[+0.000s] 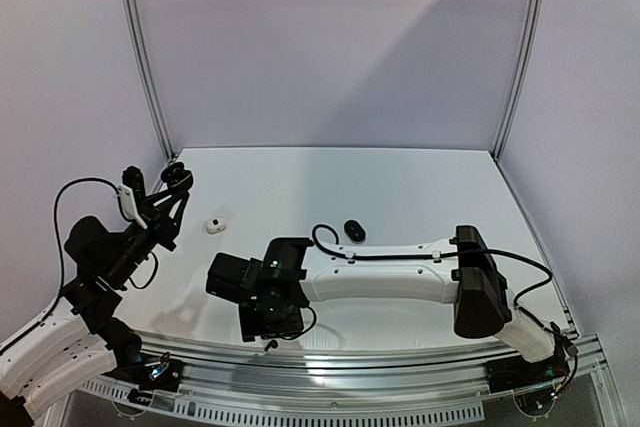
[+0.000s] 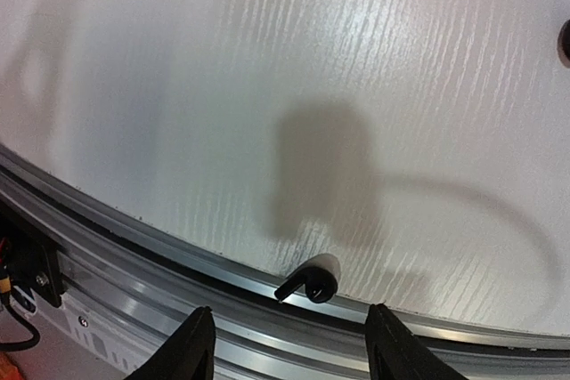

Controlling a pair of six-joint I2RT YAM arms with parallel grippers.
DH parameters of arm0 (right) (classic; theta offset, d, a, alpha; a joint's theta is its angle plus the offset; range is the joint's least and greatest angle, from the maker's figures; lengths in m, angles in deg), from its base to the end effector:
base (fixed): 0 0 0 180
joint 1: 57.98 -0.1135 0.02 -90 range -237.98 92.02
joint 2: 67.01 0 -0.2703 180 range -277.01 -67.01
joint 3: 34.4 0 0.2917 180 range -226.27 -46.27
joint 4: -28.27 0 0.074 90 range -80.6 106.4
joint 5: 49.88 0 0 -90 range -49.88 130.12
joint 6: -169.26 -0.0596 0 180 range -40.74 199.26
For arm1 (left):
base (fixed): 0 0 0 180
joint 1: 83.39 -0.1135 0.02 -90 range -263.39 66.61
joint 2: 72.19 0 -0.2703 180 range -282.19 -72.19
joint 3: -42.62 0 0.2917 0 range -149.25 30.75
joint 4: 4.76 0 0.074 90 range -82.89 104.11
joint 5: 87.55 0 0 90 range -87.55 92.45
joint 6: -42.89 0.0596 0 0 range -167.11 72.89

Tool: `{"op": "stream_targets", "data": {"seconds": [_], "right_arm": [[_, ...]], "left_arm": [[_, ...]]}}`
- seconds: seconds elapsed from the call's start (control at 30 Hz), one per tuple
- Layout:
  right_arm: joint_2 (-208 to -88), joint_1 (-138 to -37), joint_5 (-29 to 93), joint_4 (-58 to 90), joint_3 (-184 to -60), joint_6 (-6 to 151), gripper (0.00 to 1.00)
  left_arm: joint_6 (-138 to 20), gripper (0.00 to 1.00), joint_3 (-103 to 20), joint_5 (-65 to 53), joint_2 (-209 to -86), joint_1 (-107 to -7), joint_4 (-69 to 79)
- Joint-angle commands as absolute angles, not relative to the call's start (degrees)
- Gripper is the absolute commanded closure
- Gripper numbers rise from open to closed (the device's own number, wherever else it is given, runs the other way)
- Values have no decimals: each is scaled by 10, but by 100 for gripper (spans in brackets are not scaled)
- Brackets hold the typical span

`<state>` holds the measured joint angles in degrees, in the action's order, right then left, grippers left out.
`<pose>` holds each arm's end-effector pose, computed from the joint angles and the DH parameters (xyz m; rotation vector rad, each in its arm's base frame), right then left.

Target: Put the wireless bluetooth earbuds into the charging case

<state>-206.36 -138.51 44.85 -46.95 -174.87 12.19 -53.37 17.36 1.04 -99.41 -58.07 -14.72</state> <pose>0.0959 0.5449 0.1670 -0.3303 2.9452 0.3633 0.1833 -0.0883 0.2458 0.2599 1.4245 -0.4704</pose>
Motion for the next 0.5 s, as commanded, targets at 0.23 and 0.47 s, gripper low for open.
{"op": "stream_targets", "data": {"seconds": [0.23, 0.47], "right_arm": [[-2094, -1387, 520, -488, -1760, 52, 47], [-2083, -1408, 598, -462, -1762, -15, 48]], "left_arm": [[-543, 100, 190, -18, -976, -597, -144], [-554, 100, 201, -43, -968, -602, -152]]}}
